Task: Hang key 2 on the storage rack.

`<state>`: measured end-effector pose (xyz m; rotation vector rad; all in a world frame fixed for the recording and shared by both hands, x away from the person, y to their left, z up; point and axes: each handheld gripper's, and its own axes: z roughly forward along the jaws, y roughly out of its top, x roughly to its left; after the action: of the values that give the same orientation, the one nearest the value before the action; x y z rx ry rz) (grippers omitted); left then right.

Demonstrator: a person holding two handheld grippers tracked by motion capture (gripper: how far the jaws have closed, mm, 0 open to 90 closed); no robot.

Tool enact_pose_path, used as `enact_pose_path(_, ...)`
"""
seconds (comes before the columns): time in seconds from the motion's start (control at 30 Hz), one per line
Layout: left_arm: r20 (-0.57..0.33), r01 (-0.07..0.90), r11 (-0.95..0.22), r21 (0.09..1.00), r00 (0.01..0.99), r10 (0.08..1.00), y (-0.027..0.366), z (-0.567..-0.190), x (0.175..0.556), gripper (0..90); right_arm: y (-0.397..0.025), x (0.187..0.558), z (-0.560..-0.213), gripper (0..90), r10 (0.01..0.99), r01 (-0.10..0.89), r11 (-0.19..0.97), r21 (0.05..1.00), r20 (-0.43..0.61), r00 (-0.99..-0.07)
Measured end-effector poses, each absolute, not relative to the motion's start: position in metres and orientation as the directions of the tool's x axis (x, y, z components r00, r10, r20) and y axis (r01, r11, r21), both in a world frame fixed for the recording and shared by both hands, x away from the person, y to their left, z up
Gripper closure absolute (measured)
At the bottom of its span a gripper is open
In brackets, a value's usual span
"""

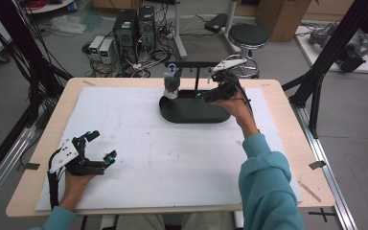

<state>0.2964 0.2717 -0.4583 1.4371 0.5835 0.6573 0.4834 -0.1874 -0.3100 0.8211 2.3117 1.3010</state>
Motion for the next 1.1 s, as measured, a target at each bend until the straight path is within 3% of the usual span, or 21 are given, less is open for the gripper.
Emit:
enact_pose_path(0.33,0.019,-0.054,0.027,0.998,0.695,0.719,0.271,-0.458,0.296,1.7,-0.227,0.408,-0.320,0.6,0.638,0.202,0.301,0.932,-0.039,-0.769)
enact_pose_path(0.5,0.021,-0.055,0.024,0.998,0.692,0.721,0.271,-0.458,0.296,1.7,-0.258,0.358,-0.345,0.6,0.702,0.113,0.215,0.970,-0.073,-0.708)
enact_pose_path(0.63,0.019,-0.054,0.025,0.998,0.690,0.723,0.271,-0.458,0.296,1.7,-0.281,0.330,-0.375,0.6,0.739,0.076,0.127,0.989,-0.043,-0.672)
enact_pose_path(0.9,0.022,-0.053,0.020,0.998,0.685,0.728,0.271,-0.458,0.296,1.7,-0.300,0.307,-0.428,0.6,0.789,0.059,0.082,0.995,-0.028,-0.613)
enact_pose_path(1.1,0.025,-0.055,0.018,0.998,0.684,0.729,0.271,-0.458,0.296,1.7,-0.306,0.303,-0.443,0.6,0.824,0.033,0.021,0.999,0.002,-0.566)
